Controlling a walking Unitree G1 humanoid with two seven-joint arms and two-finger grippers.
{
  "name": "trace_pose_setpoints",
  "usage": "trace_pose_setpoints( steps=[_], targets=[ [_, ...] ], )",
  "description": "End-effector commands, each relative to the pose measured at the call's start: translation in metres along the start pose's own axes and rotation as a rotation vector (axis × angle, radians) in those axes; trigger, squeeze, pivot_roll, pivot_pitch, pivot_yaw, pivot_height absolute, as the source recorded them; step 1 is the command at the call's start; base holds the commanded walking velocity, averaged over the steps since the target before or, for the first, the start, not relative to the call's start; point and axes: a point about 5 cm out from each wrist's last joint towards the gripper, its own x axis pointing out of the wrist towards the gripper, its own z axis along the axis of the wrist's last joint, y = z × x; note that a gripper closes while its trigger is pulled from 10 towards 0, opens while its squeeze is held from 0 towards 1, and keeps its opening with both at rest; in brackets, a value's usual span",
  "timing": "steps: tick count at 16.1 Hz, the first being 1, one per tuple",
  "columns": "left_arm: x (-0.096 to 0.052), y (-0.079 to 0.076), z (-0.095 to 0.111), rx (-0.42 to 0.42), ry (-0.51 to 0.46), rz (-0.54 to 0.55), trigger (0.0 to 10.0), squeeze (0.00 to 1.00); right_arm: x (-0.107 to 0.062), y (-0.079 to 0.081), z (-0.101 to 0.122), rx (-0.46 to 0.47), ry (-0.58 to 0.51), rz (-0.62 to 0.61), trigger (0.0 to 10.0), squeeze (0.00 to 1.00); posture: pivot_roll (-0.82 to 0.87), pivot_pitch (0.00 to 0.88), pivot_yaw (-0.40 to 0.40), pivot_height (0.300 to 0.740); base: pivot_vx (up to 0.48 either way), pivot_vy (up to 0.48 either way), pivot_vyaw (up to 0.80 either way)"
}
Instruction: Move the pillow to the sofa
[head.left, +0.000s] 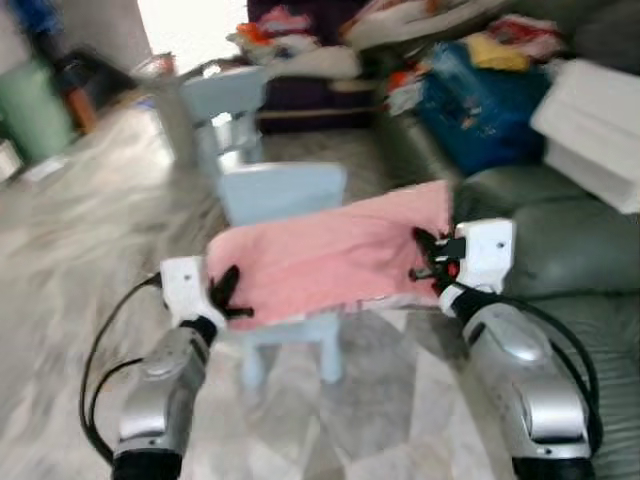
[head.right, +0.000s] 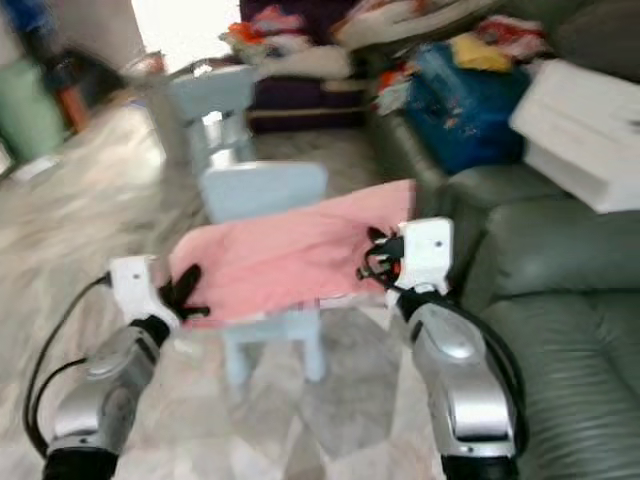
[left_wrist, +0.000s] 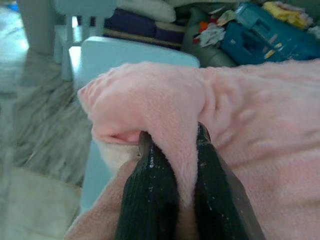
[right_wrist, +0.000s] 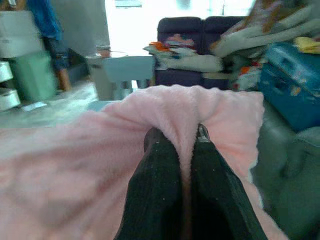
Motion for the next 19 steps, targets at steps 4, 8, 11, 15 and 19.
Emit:
trace_pose_setpoints(
  steps=[4,8,11,15,19],
  targets=[
    [0.0035,-0.0128,0.0045,0.0,-0.015,-0.047,10.0,0.0,-0.0026,-0.0086,0.0069,-0.008,-0.028,-0.031,10.0,0.0,-0.19,0.0,0.017,0.74,0.465,0.0,-0.8],
    [0.0027,-0.0127,0.0036,0.001,-0.011,-0.048,10.0,0.0,-0.0025,-0.008,0.0071,-0.008,-0.028,-0.028,10.0,0.0,-0.19,0.0,0.016,0.74,0.465,0.0,-0.8],
    [0.0024,-0.0129,0.0031,0.001,-0.009,-0.048,10.0,0.0,-0.0024,-0.0083,0.0074,-0.009,-0.028,-0.027,10.0,0.0,-0.19,0.0,0.015,0.74,0.465,0.0,-0.8],
    [0.0027,-0.0134,0.0026,0.001,-0.003,-0.052,10.0,0.0,-0.0016,-0.0075,0.0075,-0.01,-0.027,-0.023,10.0,0.0,-0.19,0.0,0.013,0.74,0.462,0.0,-0.8],
    [0.0046,-0.016,-0.0025,-0.016,0.032,-0.036,10.0,0.0,-0.0014,-0.0066,0.0069,-0.012,-0.025,-0.02,10.0,0.0,-0.18,0.0,0.012,0.74,0.093,0.0,-0.3]
  ],
)
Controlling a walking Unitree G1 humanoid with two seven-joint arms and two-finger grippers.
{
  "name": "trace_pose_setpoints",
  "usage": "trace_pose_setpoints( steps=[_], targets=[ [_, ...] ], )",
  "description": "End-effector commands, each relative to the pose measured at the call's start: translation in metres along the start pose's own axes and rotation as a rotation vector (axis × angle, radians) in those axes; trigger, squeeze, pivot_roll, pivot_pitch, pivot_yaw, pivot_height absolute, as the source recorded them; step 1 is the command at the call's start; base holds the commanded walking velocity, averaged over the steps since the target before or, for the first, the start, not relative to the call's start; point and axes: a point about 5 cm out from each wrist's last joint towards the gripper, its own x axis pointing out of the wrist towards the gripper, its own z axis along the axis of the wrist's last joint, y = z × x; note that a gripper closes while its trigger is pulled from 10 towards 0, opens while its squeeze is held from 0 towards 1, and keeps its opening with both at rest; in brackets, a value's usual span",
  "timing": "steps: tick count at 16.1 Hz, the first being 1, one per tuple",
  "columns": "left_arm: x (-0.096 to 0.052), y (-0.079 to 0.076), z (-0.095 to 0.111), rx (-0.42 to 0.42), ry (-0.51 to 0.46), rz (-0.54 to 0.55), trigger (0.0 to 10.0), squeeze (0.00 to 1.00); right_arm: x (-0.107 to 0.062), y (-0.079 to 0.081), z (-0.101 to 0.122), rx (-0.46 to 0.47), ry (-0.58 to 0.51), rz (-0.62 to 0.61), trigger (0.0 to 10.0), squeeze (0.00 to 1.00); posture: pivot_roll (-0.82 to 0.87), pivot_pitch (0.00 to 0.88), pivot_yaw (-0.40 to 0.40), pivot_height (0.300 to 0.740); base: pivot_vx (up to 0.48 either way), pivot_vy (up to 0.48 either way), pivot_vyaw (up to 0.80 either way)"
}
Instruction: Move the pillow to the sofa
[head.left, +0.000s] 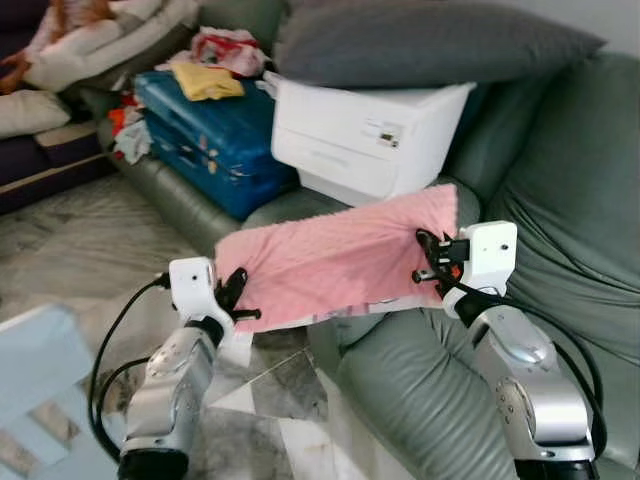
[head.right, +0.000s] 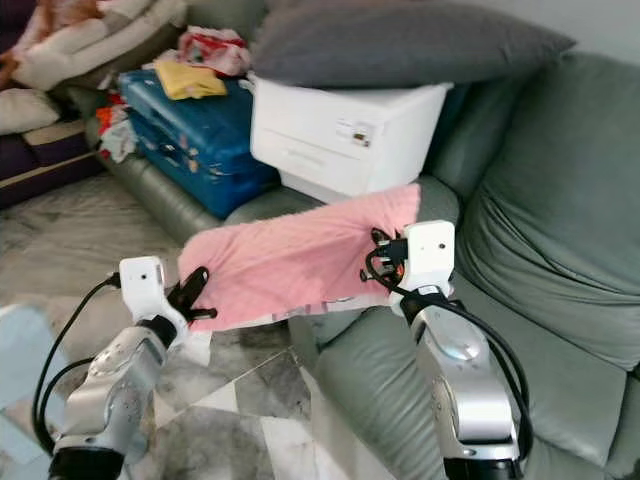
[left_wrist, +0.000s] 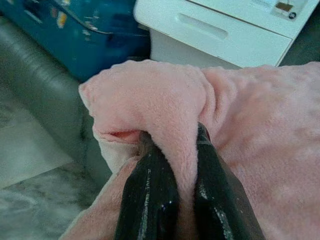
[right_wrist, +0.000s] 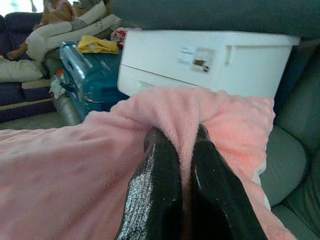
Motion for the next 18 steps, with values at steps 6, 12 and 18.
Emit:
trace_pose_setpoints(
  steps=[6,12,18],
  targets=[
    [0.0009,-0.0047,0.0009,-0.002,0.007,-0.002,10.0,0.0,-0.0008,-0.004,0.0051,-0.01,-0.019,-0.011,10.0,0.0,-0.18,0.0,0.012,0.74,0.0,0.0,0.0],
    [0.0016,-0.0039,0.0,-0.013,0.019,0.013,10.0,0.0,-0.0009,-0.0044,0.0047,-0.005,-0.017,-0.015,10.0,0.0,-0.18,0.0,0.014,0.74,0.0,0.0,0.0],
    [0.0004,-0.0049,-0.0004,0.001,0.027,-0.004,10.0,0.0,-0.001,-0.0034,0.0043,-0.004,-0.017,-0.014,10.0,0.0,-0.18,0.0,0.014,0.74,0.0,0.371,0.0]
  ],
)
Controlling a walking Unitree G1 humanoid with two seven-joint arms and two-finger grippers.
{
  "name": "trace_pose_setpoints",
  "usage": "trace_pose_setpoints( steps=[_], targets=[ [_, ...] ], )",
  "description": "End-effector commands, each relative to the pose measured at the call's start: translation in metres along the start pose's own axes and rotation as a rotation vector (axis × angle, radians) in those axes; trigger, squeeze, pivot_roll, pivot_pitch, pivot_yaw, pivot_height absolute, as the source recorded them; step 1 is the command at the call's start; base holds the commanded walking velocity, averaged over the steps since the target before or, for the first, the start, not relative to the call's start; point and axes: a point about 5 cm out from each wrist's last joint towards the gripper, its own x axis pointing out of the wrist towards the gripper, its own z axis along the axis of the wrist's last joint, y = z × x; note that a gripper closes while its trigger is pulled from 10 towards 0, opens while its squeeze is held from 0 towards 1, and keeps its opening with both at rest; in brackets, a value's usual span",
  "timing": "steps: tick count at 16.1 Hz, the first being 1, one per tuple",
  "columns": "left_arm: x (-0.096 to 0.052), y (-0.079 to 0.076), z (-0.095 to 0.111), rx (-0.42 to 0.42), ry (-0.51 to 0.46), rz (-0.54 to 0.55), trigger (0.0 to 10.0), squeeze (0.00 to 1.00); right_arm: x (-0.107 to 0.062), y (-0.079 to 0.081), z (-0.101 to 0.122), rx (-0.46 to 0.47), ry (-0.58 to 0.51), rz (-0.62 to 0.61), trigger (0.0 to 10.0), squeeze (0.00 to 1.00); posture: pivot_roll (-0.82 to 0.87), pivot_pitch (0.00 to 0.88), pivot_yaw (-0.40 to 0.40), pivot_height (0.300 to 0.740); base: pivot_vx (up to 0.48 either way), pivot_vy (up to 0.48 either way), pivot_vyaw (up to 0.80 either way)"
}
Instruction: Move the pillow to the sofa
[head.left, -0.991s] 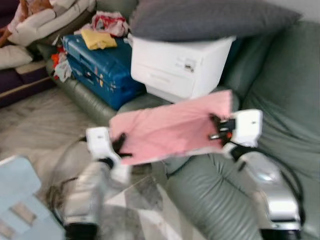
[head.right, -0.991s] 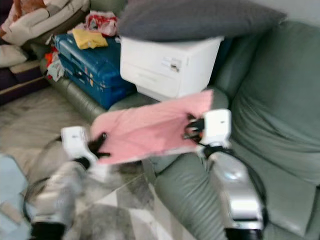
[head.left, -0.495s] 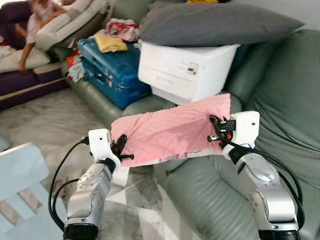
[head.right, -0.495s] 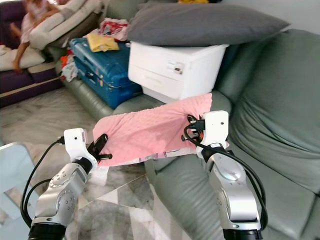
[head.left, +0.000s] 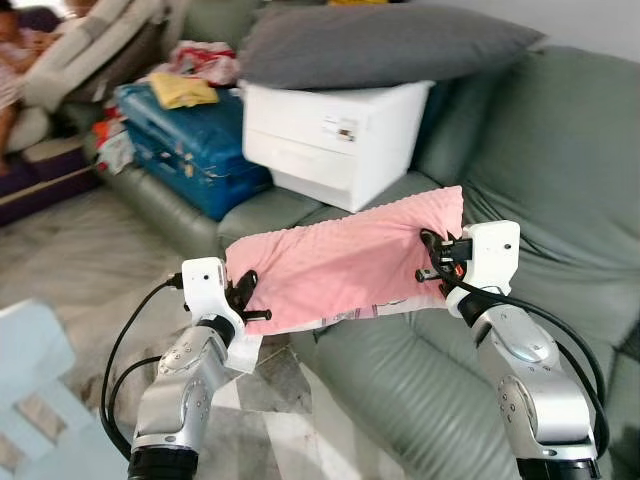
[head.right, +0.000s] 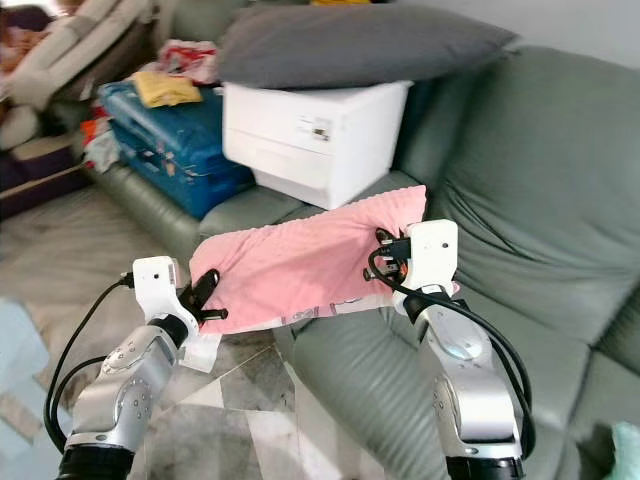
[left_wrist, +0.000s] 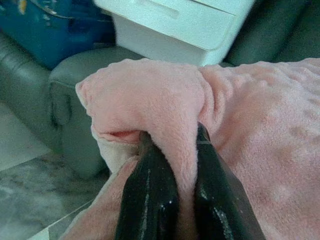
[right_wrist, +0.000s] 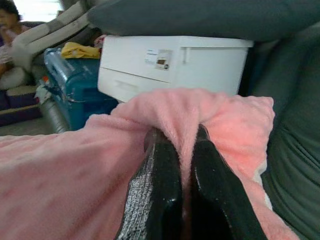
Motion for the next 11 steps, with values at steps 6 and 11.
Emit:
trace_pose_setpoints(
  steps=[6,11],
  targets=[
    [-0.0018,0.003,0.0037,0.015,0.0,0.004,10.0,0.0,0.0034,0.002,0.0083,0.001,-0.032,0.011,10.0,0.0,-0.18,0.0,0.015,0.74,0.0,0.48,0.0],
    [-0.0024,-0.0007,0.0021,0.024,0.004,-0.017,10.0,0.0,0.0041,0.0023,0.0082,0.003,-0.033,0.011,10.0,0.0,-0.18,0.0,0.017,0.74,0.0,0.178,0.0]
  ],
)
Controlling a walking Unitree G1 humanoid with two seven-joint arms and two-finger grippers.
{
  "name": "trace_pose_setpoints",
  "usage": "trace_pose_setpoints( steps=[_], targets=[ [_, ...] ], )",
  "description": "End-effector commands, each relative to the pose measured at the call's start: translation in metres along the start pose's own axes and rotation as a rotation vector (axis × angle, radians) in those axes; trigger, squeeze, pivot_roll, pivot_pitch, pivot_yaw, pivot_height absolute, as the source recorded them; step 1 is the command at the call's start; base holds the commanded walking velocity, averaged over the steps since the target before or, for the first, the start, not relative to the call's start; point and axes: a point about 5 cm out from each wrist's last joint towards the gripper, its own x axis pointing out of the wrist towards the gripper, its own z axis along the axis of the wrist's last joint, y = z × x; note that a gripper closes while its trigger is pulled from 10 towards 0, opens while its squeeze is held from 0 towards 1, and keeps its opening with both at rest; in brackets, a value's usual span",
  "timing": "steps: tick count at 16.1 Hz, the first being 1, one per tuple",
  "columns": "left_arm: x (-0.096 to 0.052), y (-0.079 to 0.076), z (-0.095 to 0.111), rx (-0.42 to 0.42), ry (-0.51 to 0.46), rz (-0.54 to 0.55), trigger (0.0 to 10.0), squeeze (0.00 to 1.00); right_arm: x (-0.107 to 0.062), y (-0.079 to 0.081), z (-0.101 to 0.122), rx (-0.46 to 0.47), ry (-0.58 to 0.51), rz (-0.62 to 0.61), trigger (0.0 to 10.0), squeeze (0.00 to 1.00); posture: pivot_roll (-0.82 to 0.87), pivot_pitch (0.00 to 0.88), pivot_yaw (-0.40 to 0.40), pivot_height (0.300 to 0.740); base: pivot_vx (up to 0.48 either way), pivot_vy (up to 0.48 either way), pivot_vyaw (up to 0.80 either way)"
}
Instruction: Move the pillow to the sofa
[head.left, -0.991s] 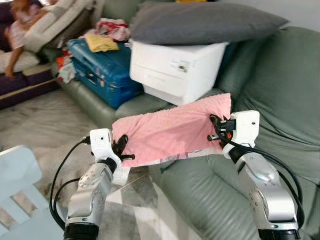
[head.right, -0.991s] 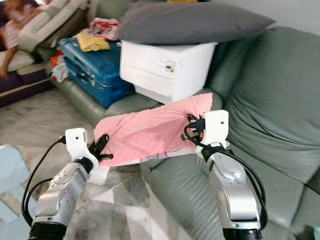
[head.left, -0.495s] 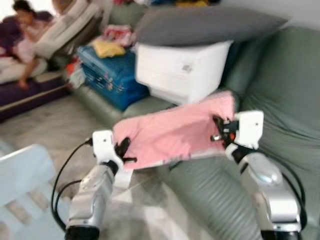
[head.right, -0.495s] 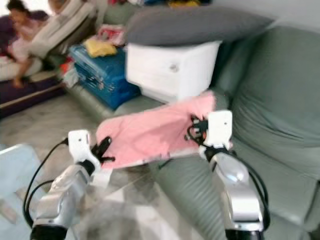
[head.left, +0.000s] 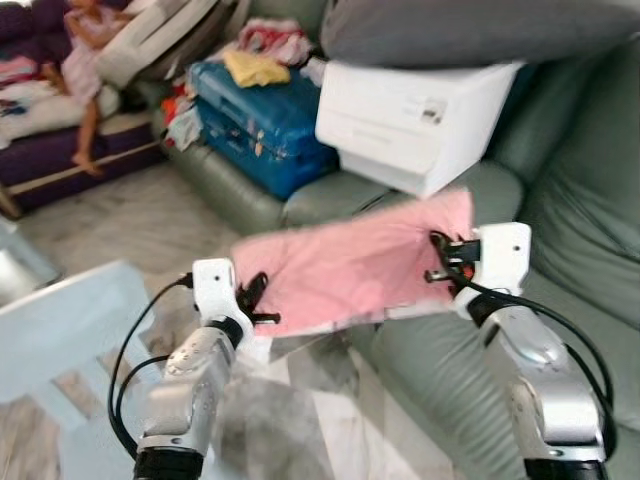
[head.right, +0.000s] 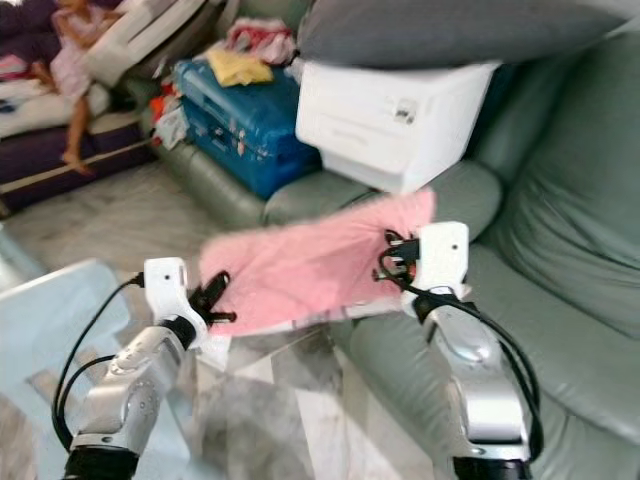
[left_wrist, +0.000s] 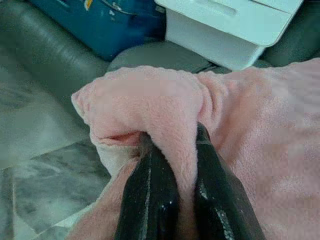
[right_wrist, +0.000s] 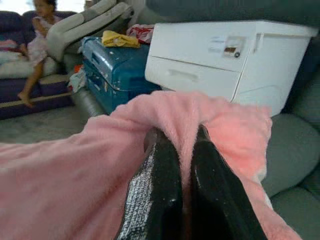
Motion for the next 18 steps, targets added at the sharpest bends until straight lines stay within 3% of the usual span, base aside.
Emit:
trace_pose_setpoints(
  steps=[1,5,10,11,18],
  targets=[
    [-0.001,0.004,0.005,0.013,-0.013,0.003,10.0,0.0,0.003,0.008,0.009,0.004,-0.04,0.027,10.0,0.0,-0.18,0.0,0.018,0.74,0.0,0.0,0.0],
    [-0.001,0.003,0.004,0.016,-0.01,0.0,10.0,0.0,0.002,0.007,0.008,0.002,-0.034,0.024,10.0,0.0,-0.18,0.0,0.016,0.74,0.0,0.0,-0.11],
    [-0.001,0.003,0.005,0.027,-0.017,-0.002,10.0,0.0,0.003,0.006,0.009,-0.001,-0.031,0.021,10.0,0.0,-0.19,0.0,0.017,0.74,0.0,0.0,-0.8],
    [-0.001,0.004,0.008,0.062,-0.042,0.001,10.0,0.0,0.002,0.006,0.008,-0.002,-0.031,0.022,10.0,0.0,-0.19,0.0,0.015,0.74,0.0,0.0,-0.8],
    [0.0,0.02,0.021,0.082,-0.112,0.052,10.0,0.0,0.002,0.006,0.008,0.0,-0.028,0.021,10.0,0.0,-0.19,0.0,0.017,0.74,0.0,0.0,-0.8]
  ],
)
